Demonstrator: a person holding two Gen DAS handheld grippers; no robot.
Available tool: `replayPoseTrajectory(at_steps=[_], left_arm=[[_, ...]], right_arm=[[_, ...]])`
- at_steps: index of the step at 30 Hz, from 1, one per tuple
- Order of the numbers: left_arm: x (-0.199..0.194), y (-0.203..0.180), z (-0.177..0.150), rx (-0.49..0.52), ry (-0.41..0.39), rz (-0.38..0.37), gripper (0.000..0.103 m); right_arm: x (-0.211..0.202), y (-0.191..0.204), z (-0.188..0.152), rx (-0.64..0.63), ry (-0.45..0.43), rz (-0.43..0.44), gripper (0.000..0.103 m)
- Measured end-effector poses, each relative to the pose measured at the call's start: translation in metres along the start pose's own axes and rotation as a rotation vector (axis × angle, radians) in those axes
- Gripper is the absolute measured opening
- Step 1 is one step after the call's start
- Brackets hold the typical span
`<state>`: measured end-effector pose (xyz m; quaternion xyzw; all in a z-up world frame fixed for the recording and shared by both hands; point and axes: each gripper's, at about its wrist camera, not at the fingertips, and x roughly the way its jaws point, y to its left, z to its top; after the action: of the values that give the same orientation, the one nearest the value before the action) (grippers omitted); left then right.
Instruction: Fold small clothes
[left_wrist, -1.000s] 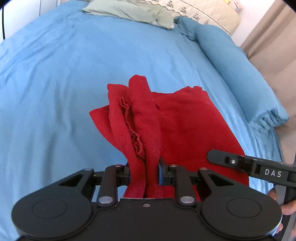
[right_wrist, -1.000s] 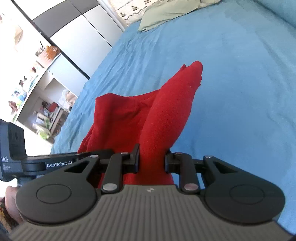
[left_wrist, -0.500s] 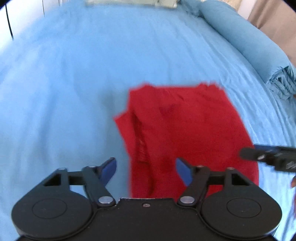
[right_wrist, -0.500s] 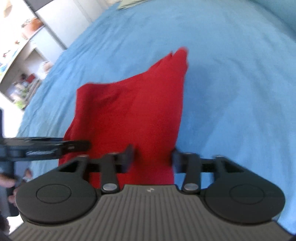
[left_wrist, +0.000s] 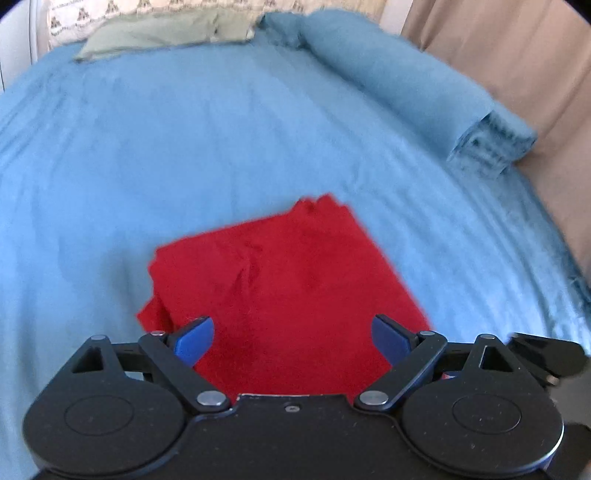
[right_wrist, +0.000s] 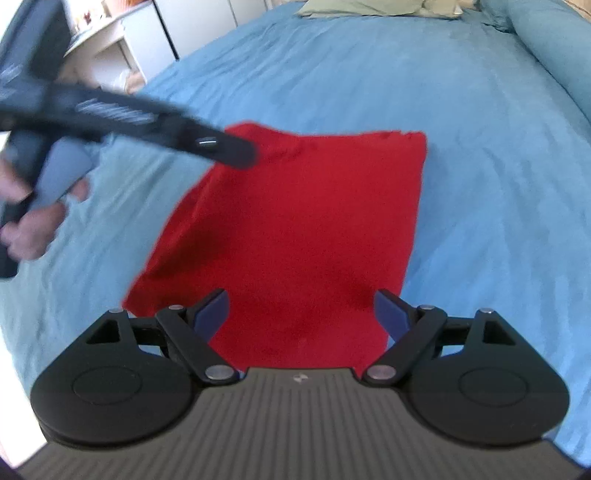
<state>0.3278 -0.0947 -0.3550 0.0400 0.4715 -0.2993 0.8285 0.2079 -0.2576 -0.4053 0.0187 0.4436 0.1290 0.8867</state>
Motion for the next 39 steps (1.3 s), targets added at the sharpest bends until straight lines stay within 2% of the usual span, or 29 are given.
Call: replayPoseTrajectory(at_steps=[4,6,9,11,13,15,19,24,27,30,33,39], left_arm=[[0.037,0.015,-0.012,-0.017,0.052,0.062,0.096],[0.041,0.019,-0.012,-0.018,0.051,0.059,0.103],[0.04,0.011,-0.007,0.023,0.088,0.085,0.102],[0.03,0.007,-0.001,0.008,0.099,0.09,0.097],[0.001,0.012,0.004,-0.041,0.081,0.098,0.096],[-0.043,0.012,0.009,-0.086,0.041,0.126,0.096],[-0.149,-0.006,0.021,-0.117,-0.029,0.22,0.096],[-0.284,-0.064,0.023,-0.148,-0.062,0.309,0.097],[-0.342,-0.105,0.013,-0.169,-0.073,0.366,0.103],[-0.377,-0.136,-0.002,-0.224,-0.083,0.388,0.103],[-0.395,-0.161,-0.02,-0.255,-0.072,0.417,0.103],[-0.413,-0.191,-0.055,-0.254,-0.027,0.449,0.103]], right_arm=[[0.018,-0.003,-0.01,0.024,0.03,-0.013,0.102],[0.027,-0.004,-0.013,0.037,0.046,-0.013,0.103],[0.035,0.001,-0.013,0.015,0.061,-0.024,0.103],[0.029,0.004,-0.008,0.016,0.074,-0.029,0.103],[0.01,0.004,0.001,0.05,0.055,-0.012,0.103],[-0.024,0.004,0.011,0.086,0.007,-0.006,0.103],[-0.123,0.009,0.041,0.131,-0.06,-0.047,0.103],[-0.254,0.022,0.078,0.214,-0.042,-0.118,0.103],[-0.32,0.034,0.086,0.247,-0.023,-0.183,0.103],[-0.364,0.044,0.083,0.276,-0.014,-0.23,0.103],[-0.396,0.059,0.072,0.268,0.002,-0.251,0.103],[-0.424,0.089,0.041,0.219,0.069,-0.32,0.103]])
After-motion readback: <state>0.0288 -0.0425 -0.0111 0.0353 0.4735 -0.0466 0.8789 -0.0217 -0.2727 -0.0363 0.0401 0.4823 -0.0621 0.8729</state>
